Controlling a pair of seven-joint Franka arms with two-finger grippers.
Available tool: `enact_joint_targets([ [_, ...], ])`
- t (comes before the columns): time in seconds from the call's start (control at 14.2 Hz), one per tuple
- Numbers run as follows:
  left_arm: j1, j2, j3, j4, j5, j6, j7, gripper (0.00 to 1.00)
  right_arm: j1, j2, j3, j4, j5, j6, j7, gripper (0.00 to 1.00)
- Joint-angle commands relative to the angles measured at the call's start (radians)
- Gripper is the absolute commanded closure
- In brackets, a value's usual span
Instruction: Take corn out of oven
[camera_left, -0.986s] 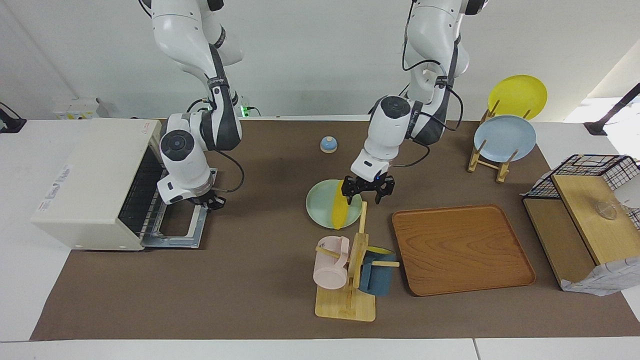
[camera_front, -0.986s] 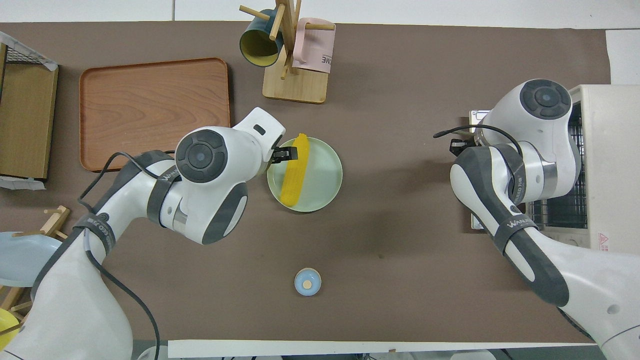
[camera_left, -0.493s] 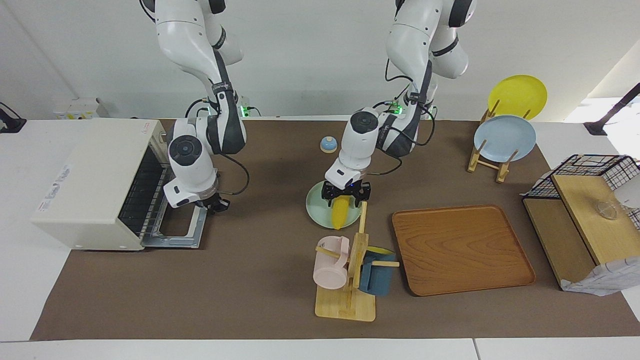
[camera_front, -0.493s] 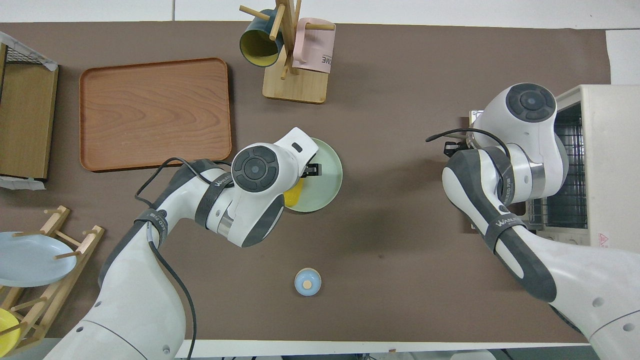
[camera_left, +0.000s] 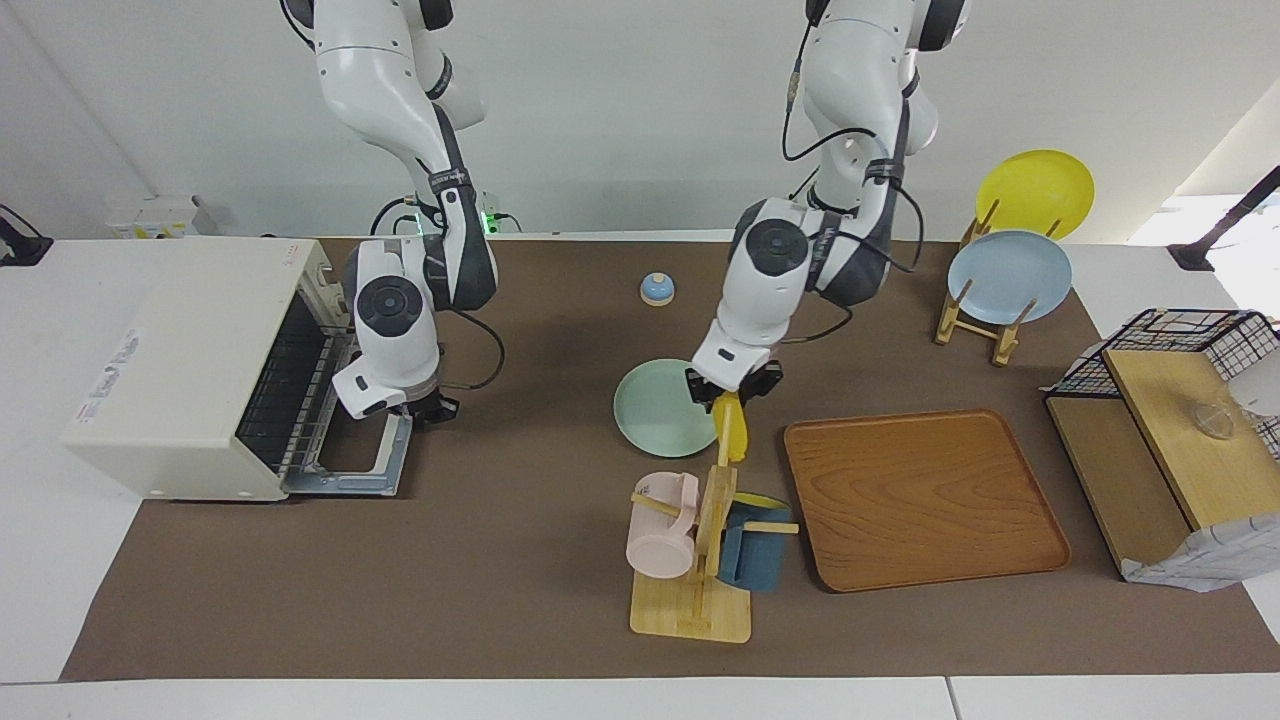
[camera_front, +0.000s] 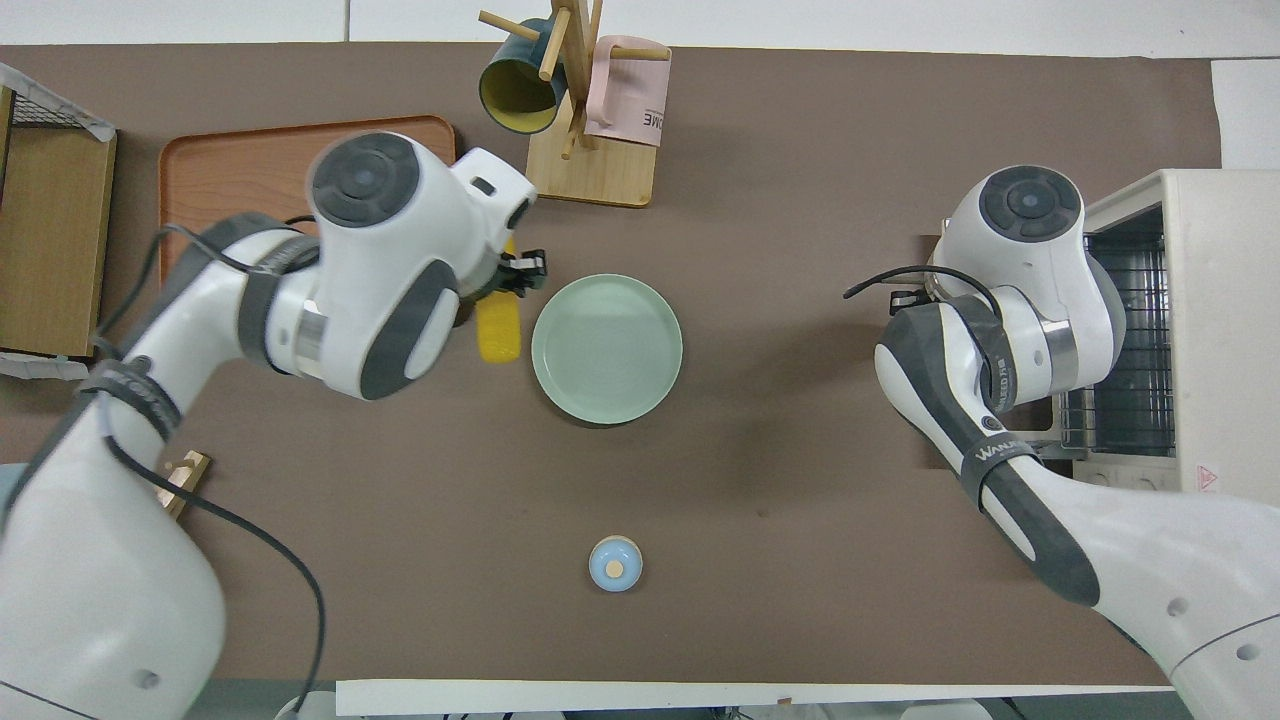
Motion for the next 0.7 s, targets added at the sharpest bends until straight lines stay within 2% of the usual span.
enact_joint_targets([
  [0.0,0.212,0.035,-0.008,-0.002,0.002,0.009,0.246,1.0,-0.021,-0.013,-0.042,0.117,-0.037,-0.137,-0.102,1.0],
  [0.07,0.234,0.113,-0.008,0.053,0.037,0.025,0.261,1.0,-0.022,-0.029,-0.056,0.154,-0.032,-0.188,-0.131,1.0],
  [0.14,0.26,0.2,-0.007,0.163,0.08,0.02,0.263,1.0,-0.037,-0.056,-0.06,0.166,-0.031,-0.222,-0.162,1.0],
  [0.21,0.32,0.239,-0.01,0.225,0.088,0.013,0.264,1.0,-0.068,-0.099,-0.06,0.167,-0.023,-0.249,-0.21,1.0],
  [0.35,0.351,0.25,-0.015,0.232,0.087,0.034,0.275,1.0,-0.102,-0.159,-0.069,0.167,-0.022,-0.297,-0.299,0.99],
  [0.49,0.345,0.25,-0.015,0.216,0.084,0.088,0.276,0.92,-0.106,-0.205,-0.104,0.16,-0.02,-0.322,-0.363,0.98],
  [0.56,0.348,0.25,-0.015,0.213,0.084,0.102,0.278,0.92,-0.106,-0.223,-0.124,0.16,-0.019,-0.328,-0.397,0.97],
  [0.63,0.342,0.25,-0.015,0.198,0.084,0.109,0.276,0.79,-0.106,-0.24,-0.139,0.162,-0.014,-0.346,-0.429,0.95],
])
